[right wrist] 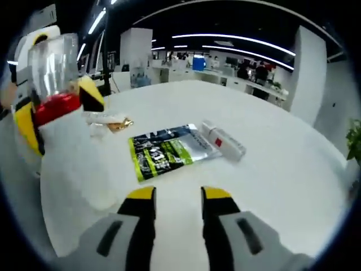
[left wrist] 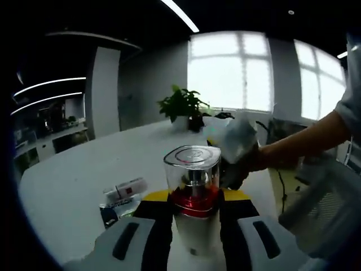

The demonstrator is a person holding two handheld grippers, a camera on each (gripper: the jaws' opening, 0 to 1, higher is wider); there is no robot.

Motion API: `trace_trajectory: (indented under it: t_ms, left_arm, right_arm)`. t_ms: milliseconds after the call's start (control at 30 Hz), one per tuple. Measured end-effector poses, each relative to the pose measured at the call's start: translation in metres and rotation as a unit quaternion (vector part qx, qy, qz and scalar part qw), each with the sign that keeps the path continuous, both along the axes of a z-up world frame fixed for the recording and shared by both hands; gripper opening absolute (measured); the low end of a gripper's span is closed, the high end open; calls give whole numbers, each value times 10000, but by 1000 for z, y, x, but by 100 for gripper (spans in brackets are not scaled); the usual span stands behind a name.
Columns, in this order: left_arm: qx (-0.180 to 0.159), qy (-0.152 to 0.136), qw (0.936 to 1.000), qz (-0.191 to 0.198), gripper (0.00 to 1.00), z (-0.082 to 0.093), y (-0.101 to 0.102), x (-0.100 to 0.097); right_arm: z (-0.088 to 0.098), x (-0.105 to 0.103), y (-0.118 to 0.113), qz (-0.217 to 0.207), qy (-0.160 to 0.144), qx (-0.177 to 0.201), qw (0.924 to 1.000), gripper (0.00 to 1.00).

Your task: Arrange the skincare products in the storage area until every visible bottle or jar stands upright without overlapping.

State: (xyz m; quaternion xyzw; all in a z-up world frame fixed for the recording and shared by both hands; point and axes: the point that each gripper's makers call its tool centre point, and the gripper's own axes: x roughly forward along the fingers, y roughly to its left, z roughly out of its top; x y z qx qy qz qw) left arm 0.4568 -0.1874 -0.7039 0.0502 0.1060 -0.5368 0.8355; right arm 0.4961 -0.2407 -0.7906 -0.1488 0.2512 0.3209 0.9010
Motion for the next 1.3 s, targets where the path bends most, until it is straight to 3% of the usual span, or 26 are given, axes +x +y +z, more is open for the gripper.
trace_trajectory:
  t_ms: [167,267,400,667,1000,1300]
  left_arm:
    - [44,26,9999,139,28,-2,-1,8]
    - [51,44,9997,229,28,-3,-2,13]
    - [4,109,9995,281,28,-1,-4,16]
    - [-16,35,9998,194,28,3,-11,11]
    - [11,52,9997,255,28,0,-12,12]
    - [45,61,9997,234,28,-6,-16,13]
  right_arm:
    - [4,-29,-3,29,40,143,9999,33]
    - [8,-46,12,207,78,354,9991,37]
    - [17,-53,37,322,10,680,9972,41]
    - [27,-44,67,525,-296,695,9958,40]
    - [30,-34,72,310,-462,998,9935,35]
    - [22,-28,66,350,-561,934,9934,33]
